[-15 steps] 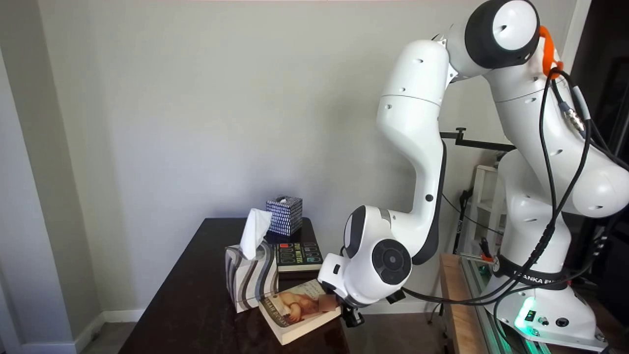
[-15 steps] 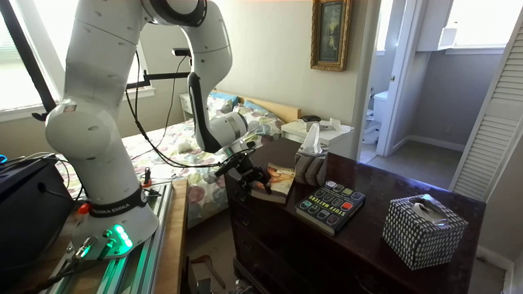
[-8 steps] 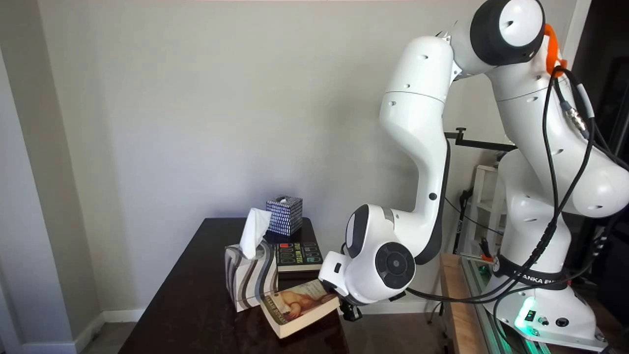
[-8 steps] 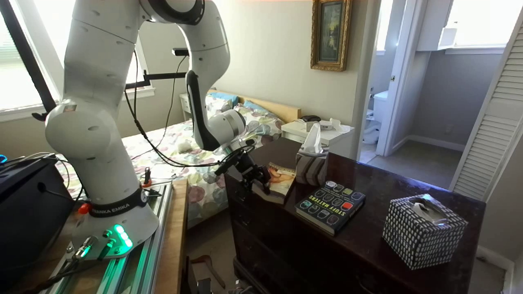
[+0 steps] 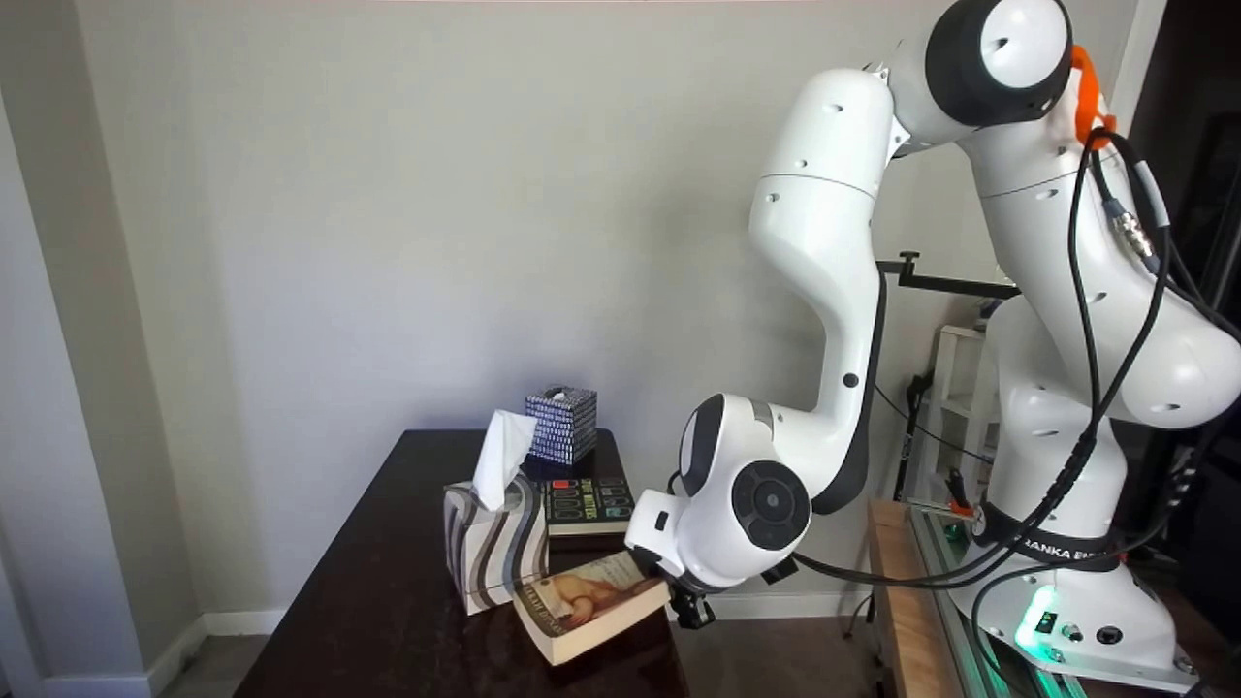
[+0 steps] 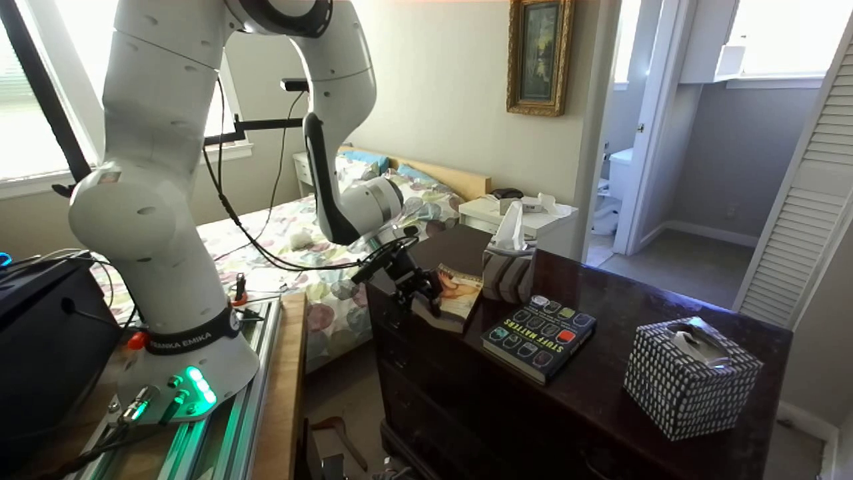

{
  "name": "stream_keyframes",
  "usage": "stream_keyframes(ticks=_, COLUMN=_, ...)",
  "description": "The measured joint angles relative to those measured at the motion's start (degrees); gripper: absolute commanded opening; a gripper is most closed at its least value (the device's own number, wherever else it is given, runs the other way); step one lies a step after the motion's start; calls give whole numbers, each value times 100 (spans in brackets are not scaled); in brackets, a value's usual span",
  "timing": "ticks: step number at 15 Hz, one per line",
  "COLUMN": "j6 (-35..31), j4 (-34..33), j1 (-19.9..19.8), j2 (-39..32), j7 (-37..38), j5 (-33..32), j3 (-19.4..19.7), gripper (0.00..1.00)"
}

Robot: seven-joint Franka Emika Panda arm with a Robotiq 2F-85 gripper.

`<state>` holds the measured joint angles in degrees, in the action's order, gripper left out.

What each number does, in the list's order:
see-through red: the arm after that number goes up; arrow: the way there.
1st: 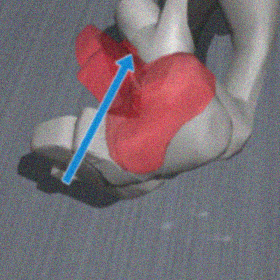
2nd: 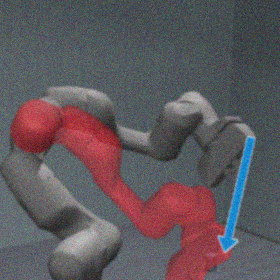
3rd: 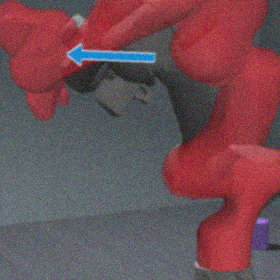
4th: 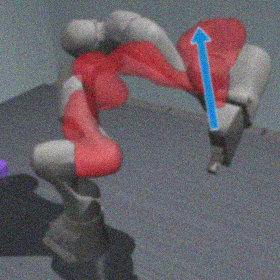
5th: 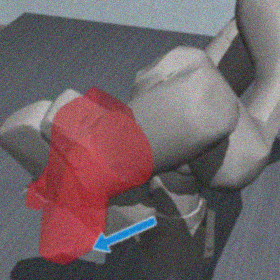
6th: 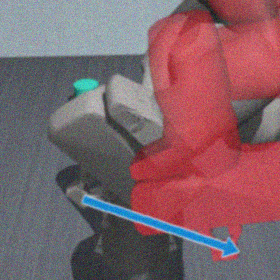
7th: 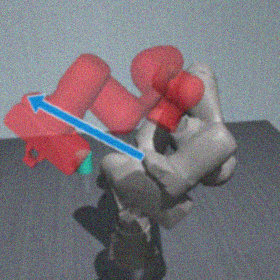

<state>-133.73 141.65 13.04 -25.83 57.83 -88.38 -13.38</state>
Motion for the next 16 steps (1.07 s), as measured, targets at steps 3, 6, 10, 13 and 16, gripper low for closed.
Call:
stream_keyframes(ticks=3, j6=-456, j4=87, j1=-200, j2=185, j7=-438, j5=148, j3=-21, gripper=10)
stream_keyframes(ticks=6, j6=-836, j4=221, j1=-329, j2=412, j7=-951, j5=494, j3=-21, gripper=10)
stream_keyframes(ticks=10, j6=-1150, j4=436, j1=-417, j2=755, j7=-1523, j5=921, j3=6, gripper=10)
stream_keyframes(ticks=13, j6=-1292, j4=590, j1=-483, j2=1026, j7=-1842, j5=1191, j3=77, gripper=10)
stream_keyframes(ticks=16, j6=-1364, j4=725, j1=-524, j2=1308, j7=-2050, j5=1411, j3=191, gripper=10)
